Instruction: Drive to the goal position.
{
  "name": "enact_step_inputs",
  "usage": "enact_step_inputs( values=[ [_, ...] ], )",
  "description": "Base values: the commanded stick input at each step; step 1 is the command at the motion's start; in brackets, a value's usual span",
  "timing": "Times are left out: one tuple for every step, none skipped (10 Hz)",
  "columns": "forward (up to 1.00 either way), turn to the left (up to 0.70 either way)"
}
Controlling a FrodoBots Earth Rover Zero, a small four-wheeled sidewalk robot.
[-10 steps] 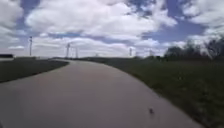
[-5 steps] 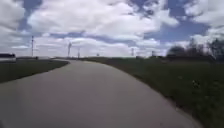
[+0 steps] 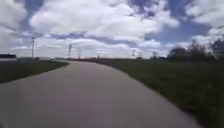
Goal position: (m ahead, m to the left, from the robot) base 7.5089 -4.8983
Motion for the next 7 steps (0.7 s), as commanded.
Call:
enact_step_inputs(
  values=[
    [1.0, 0.0],
    [1.0, 0.0],
    [1.0, 0.0],
    [1.0, 0.0],
    [1.0, 0.0],
    [1.0, 0.0],
    [1.0, 0.0]
  ],
)
